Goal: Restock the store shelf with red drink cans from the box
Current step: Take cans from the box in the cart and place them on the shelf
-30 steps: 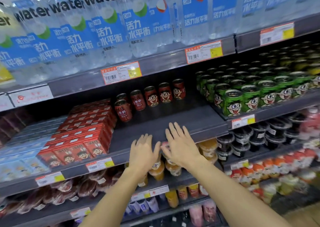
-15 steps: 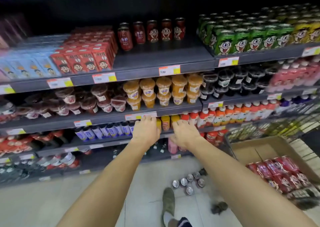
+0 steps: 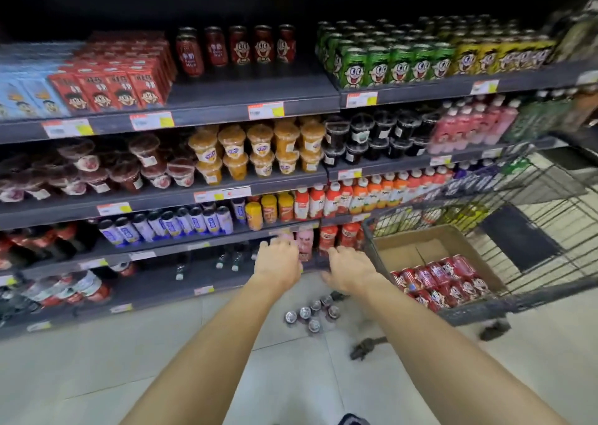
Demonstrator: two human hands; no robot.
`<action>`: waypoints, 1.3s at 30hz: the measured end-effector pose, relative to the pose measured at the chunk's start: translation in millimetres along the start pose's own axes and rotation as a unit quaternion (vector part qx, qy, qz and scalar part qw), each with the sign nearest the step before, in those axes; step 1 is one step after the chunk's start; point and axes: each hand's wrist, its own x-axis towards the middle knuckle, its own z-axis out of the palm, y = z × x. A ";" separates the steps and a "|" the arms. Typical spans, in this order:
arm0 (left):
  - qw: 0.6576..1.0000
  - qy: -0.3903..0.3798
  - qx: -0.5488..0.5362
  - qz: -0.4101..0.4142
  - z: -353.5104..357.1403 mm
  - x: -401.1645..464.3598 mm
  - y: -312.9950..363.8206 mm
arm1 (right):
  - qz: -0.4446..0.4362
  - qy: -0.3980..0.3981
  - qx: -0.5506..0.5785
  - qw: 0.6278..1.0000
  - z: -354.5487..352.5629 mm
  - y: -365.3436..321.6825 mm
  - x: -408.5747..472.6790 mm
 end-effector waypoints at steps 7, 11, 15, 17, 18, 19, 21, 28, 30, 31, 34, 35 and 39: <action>0.996 0.009 0.023 0.081 -13.9 12.8 114.9 | 0.061 -0.014 0.030 0.998 6.8 106.6 -54.9; 0.992 0.000 0.032 0.118 -21.4 23.8 205.4 | 0.110 -0.009 0.056 0.992 17.3 189.5 -96.4; 0.987 -0.017 0.050 0.152 -26.0 34.9 300.2 | 0.149 -0.004 0.074 0.986 22.5 270.4 -131.7; 0.984 -0.020 0.053 0.168 -26.7 40.5 342.1 | 0.159 -0.003 0.082 0.984 24.0 306.7 -146.0; 0.983 -0.019 0.054 0.175 -26.9 43.7 361.3 | 0.165 -0.002 0.084 0.983 25.4 323.4 -151.5; 0.982 -0.019 0.054 0.181 -27.5 46.6 378.8 | 0.169 0.000 0.086 0.982 26.8 338.8 -155.9; 0.981 -0.019 0.055 0.188 -27.8 52.4 408.7 | 0.176 0.003 0.089 0.980 29.8 366.2 -162.1; 0.985 -0.052 0.047 0.157 -24.4 73.8 451.6 | 0.171 -0.003 0.103 0.980 40.2 419.4 -151.6; 0.985 -0.058 0.048 0.153 -21.3 82.5 452.6 | 0.170 -0.011 0.113 0.979 45.1 424.3 -139.5; 0.985 -0.061 0.049 0.151 -18.3 88.2 452.0 | 0.167 -0.018 0.118 0.979 48.3 425.4 -132.5; 0.986 -0.090 0.044 0.129 -8.3 111.9 450.1 | 0.153 -0.041 0.117 0.980 56.2 428.5 -108.1; 0.986 -0.099 0.044 0.123 -4.8 121.4 450.4 | 0.148 -0.047 0.116 0.981 58.3 430.9 -99.3; 0.987 -0.132 0.018 0.092 9.4 160.6 450.6 | 0.134 -0.077 0.118 0.981 63.3 441.9 -63.8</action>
